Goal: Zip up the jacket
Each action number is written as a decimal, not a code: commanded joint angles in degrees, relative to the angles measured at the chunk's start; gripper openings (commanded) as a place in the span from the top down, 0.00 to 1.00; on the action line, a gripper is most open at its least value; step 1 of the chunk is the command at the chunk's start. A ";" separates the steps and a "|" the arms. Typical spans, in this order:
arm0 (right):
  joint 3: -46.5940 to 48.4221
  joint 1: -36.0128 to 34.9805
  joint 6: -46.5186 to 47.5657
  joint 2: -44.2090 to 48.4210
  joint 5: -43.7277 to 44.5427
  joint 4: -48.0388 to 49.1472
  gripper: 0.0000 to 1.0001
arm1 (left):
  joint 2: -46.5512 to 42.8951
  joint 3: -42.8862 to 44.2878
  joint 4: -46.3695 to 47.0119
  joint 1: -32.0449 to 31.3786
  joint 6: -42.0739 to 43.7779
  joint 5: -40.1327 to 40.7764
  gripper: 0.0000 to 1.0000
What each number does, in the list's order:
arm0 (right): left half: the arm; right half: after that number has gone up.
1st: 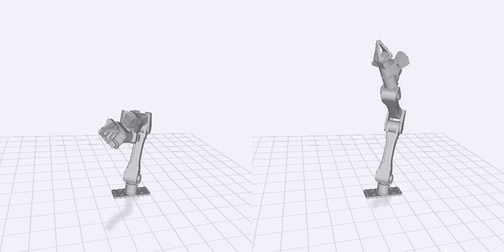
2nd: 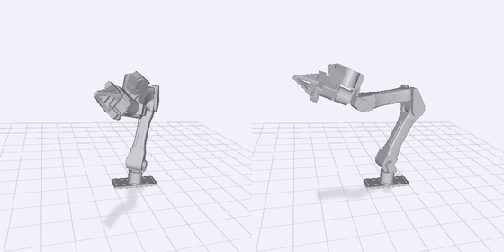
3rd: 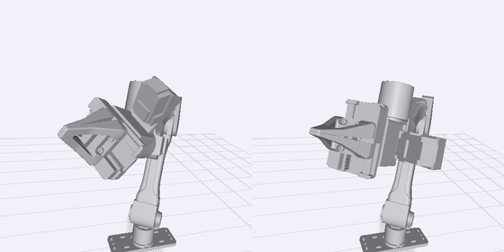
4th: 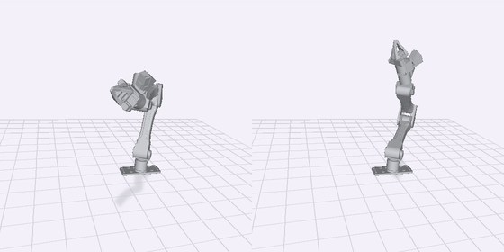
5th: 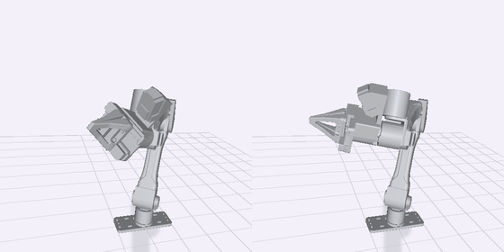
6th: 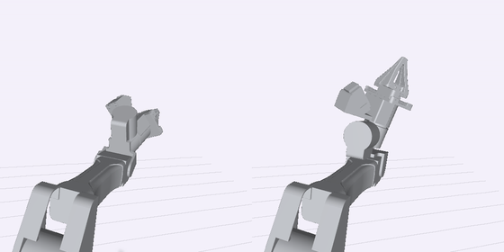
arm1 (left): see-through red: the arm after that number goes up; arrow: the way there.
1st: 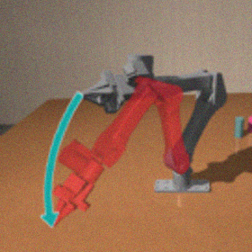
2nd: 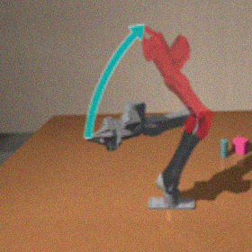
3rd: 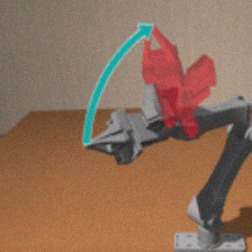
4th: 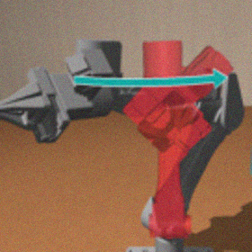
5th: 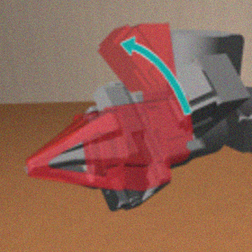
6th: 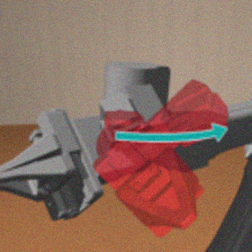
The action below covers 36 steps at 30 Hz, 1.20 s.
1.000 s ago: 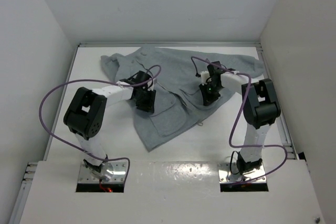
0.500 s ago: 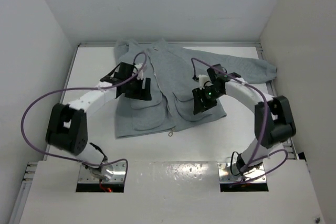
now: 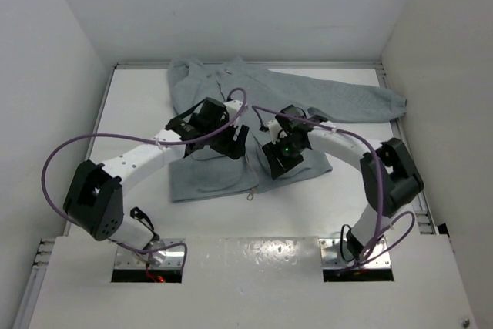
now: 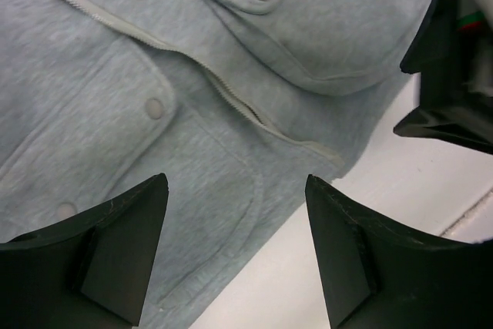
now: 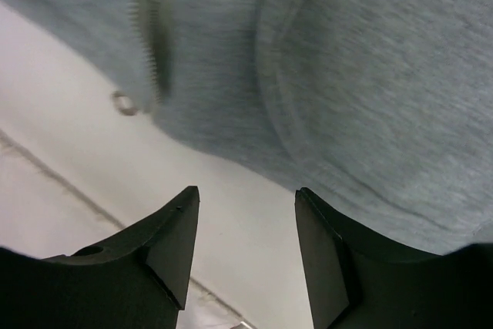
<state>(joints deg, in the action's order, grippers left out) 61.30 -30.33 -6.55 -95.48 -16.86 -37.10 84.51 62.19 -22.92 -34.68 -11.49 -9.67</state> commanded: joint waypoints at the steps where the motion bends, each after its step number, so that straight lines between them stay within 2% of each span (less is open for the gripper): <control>1: 2.67 -0.70 -0.92 -3.47 8.24 2.04 0.47 | -2.07 2.49 0.33 1.10 -1.17 1.06 0.22; 9: 6.55 -2.19 -0.57 -12.70 13.87 3.00 0.46 | -4.18 0.82 0.33 1.10 -0.64 1.59 0.22; 10: 6.90 -2.19 -0.57 -12.97 13.87 3.17 0.48 | -4.18 0.30 0.33 1.10 -0.64 1.59 0.22; 11: 7.34 -2.19 -0.40 -13.32 13.79 3.09 0.53 | -4.18 0.30 0.33 1.10 -1.43 1.59 0.22; 12: 7.43 -2.28 -0.31 -13.76 13.70 3.00 0.75 | -4.18 -0.31 0.33 1.10 -2.13 0.89 0.22; 13: 7.87 -2.11 -0.22 -13.77 13.79 2.30 0.84 | -4.18 -0.32 0.94 1.10 -2.66 0.10 0.22; 16: 7.79 -1.41 0.22 -11.32 12.47 1.07 1.00 | -4.79 -3.12 2.43 2.77 -5.81 -3.58 0.22; 19: 5.51 0.96 0.04 -3.26 7.20 1.50 1.00 | -6.98 -7.95 8.04 5.49 -10.81 -11.31 0.19; 21: 4.71 4.98 -0.92 -0.94 2.20 0.63 1.00 | -8.30 -12.51 15.51 6.02 -13.90 -18.34 0.16; 23: 5.32 5.27 -2.15 2.57 -1.74 -0.42 1.00 | -8.31 -13.94 20.95 6.02 -18.73 -23.00 0.15; 27: 5.15 9.23 -3.21 6.61 -6.24 -1.31 1.00 | -2.17 -13.42 26.93 4.62 -26.38 -27.41 0.13; 30: 4.28 9.67 -3.30 7.59 -8.52 -1.48 1.00 | 0.99 -13.41 35.18 4.62 -32.80 -28.99 0.13; 36: 2.51 11.08 -5.23 7.86 -13.79 -0.69 1.00 | 8.12 -12.18 43.65 4.09 -42.46 -31.37 0.13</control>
<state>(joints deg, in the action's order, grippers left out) 64.27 -19.90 -9.67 -88.68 -24.58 -37.50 90.72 48.14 11.97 -30.04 -46.17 -37.89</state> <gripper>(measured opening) 0.023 0.866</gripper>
